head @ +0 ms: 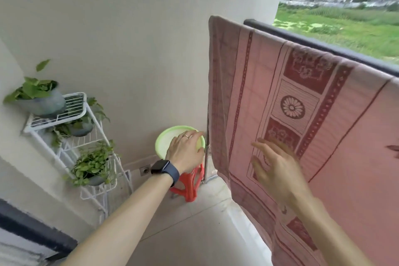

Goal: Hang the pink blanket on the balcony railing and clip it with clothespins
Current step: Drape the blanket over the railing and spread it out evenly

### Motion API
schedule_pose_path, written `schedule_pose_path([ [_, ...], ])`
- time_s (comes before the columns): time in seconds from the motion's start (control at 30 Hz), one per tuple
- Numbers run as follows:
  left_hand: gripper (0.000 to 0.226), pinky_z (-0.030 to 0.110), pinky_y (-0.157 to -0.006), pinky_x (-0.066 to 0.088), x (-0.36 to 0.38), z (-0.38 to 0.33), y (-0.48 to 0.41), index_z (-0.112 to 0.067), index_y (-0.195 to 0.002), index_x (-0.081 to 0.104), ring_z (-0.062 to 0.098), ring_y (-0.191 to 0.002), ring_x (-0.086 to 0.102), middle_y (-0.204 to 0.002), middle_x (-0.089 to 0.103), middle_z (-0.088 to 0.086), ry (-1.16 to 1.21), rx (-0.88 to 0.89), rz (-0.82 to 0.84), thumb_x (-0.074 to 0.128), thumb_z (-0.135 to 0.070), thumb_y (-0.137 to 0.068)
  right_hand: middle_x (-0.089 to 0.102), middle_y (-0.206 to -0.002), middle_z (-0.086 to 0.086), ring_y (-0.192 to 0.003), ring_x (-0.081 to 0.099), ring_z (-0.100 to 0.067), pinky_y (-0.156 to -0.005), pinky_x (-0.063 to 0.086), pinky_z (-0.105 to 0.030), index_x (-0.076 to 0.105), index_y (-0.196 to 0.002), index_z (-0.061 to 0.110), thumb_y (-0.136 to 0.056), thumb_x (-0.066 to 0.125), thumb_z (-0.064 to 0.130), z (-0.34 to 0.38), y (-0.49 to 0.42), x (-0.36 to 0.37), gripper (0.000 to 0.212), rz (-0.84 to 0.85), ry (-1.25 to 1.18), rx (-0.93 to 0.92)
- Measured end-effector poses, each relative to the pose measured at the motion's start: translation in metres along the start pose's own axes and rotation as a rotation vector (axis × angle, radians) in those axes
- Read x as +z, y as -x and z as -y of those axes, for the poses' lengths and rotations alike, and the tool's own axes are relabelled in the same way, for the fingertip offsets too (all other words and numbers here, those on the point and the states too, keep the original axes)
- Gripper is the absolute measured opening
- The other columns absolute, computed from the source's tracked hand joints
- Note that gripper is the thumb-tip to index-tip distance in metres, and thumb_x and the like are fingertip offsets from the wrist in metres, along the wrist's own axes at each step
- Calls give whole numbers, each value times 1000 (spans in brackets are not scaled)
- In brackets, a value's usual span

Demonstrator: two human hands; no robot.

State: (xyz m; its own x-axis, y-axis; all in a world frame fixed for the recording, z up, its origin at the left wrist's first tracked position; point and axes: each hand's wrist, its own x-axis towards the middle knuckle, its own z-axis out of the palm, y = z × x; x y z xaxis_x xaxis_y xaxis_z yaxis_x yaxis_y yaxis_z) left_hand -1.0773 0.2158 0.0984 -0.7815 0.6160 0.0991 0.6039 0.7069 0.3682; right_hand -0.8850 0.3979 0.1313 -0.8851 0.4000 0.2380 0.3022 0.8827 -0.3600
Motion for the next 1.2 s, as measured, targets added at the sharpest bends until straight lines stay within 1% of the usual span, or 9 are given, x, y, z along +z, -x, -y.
schedule_pose_path([
  [0.23, 53, 34, -112, 29, -58, 31, -133, -26, -143, 45, 23, -135, 40, -150, 44, 0, 61, 81, -23, 53, -30, -91, 55, -145, 8, -145, 32, -22, -109, 40, -46, 55, -138, 29, -99, 52, 38, 52, -125, -11, 41, -125, 95, -43],
  [0.47, 50, 37, -109, 34, -138, 45, -297, -26, -142, 46, 25, -132, 43, -146, 46, 1, 103, 261, -93, 50, -30, -93, 61, -138, 0, -139, 42, -27, -111, 40, -51, 62, -132, 22, -98, 53, 33, 89, -238, -49, 36, -419, 242, -12],
  [0.63, 49, 42, -104, 39, -169, 35, -393, -27, -140, 48, 28, -125, 48, -141, 50, 4, 101, 549, -184, 51, -31, -91, 63, -135, 1, -133, 46, -25, -107, 43, -50, 61, -131, 23, -98, 51, 39, 100, -294, -66, 38, -575, 355, 220],
  [0.73, 46, 43, -102, 39, -176, 30, -437, -26, -137, 50, 31, -121, 50, -138, 52, 6, 102, 668, -268, 50, -35, -92, 62, -136, -2, -131, 47, -26, -110, 38, -50, 55, -137, 24, -98, 43, 47, 102, -320, -60, 47, -553, 402, 428],
  [0.8, 46, 45, -105, 38, -172, 26, -458, -25, -136, 50, 34, -127, 46, -145, 45, 9, 177, 634, -244, 46, -41, -94, 61, -137, -4, -130, 48, -29, -116, 27, -52, 53, -137, 25, -99, 33, 54, 96, -327, -56, 53, -533, 481, 598],
  [0.87, 54, 45, -106, 37, -164, 21, -473, -22, -139, 46, 36, -131, 42, -148, 38, 14, 347, 461, -149, 42, -52, -94, 61, -136, -7, -131, 47, -31, -120, 14, -56, 56, -133, 25, -98, 22, 62, 91, -323, -54, 62, -530, 566, 770],
  [0.93, 69, 39, -98, 41, -153, 21, -481, -16, -136, 48, 34, -124, 50, -138, 49, 14, 604, 254, 34, 40, -67, -90, 57, -136, -10, -133, 43, -32, -119, 5, -55, 57, -127, 27, -97, 17, 67, 89, -316, -52, 64, -549, 600, 849],
  [1.03, 62, 32, -84, 51, -134, 28, -479, -21, -96, 65, 25, -96, 65, -93, 67, -3, 869, 204, 75, 44, -78, -84, 57, -135, -5, -132, 43, -30, -119, 12, -54, 55, -129, 29, -102, 27, 55, 89, -308, -34, 47, -664, 619, 762],
  [1.2, 37, 9, -67, 47, -122, 45, -473, -26, -90, 74, -1, -75, 64, -74, 67, -18, 1056, 218, -128, 65, -61, -83, 65, -132, -7, -132, 52, -29, -114, 32, -54, 69, -126, 15, -103, 52, 28, 90, -288, -10, 31, -978, 626, 494],
])
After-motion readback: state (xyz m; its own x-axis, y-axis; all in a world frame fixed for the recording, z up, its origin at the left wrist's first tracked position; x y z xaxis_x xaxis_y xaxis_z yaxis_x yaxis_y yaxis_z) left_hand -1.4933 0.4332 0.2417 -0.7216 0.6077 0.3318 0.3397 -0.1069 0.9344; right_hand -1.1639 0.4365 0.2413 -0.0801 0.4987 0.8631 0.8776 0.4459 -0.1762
